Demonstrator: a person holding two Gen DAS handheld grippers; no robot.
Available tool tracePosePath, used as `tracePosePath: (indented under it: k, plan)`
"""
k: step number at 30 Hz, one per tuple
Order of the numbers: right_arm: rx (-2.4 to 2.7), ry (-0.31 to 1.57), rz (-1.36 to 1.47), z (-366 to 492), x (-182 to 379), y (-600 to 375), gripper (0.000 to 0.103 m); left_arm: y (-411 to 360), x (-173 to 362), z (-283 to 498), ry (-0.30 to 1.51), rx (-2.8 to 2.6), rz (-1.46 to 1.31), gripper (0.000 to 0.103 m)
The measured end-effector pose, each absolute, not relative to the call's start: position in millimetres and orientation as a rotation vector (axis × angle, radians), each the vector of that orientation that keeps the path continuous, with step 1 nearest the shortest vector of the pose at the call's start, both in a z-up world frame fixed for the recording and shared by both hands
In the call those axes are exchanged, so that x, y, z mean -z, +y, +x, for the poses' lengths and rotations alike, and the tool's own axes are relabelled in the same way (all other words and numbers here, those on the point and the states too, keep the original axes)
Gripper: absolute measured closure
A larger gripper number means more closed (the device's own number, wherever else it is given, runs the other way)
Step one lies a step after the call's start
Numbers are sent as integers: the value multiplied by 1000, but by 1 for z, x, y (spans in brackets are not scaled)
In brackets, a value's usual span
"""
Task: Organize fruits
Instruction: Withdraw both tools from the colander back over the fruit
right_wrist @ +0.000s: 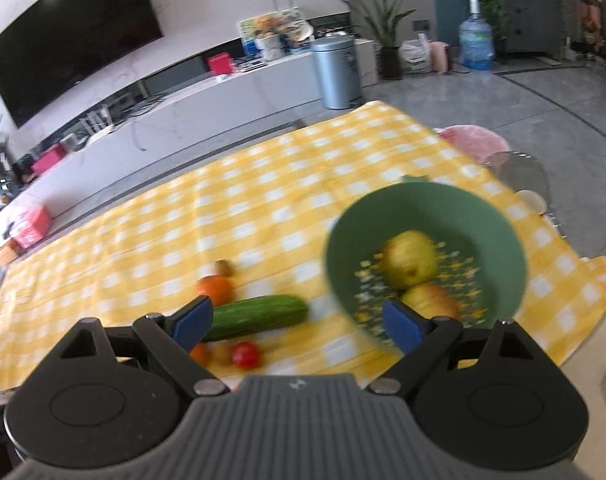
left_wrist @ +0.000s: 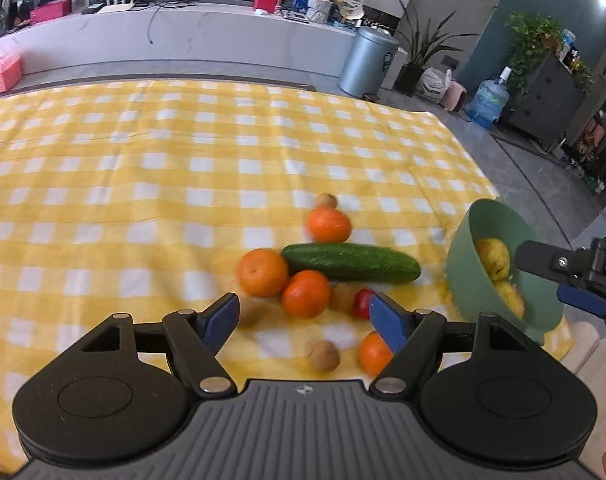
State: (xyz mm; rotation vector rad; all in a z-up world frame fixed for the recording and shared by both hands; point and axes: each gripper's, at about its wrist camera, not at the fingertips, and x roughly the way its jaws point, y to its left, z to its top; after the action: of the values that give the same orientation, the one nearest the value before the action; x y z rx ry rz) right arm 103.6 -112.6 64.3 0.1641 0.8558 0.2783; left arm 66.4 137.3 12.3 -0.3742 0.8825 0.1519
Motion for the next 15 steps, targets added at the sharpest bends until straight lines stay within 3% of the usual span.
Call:
tracePosePath:
  k: [10, 13, 15]
  plan:
    - [-345, 994, 232, 94, -19, -83, 20, 151, 19, 46, 938, -150, -461, 16]
    - [-360, 1042, 261, 93, -2, -79, 36, 154, 24, 47, 933, -160, -472, 16]
    - [-359, 1070, 254, 94, 9, -75, 51, 155, 29, 49, 936, -165, -476, 16]
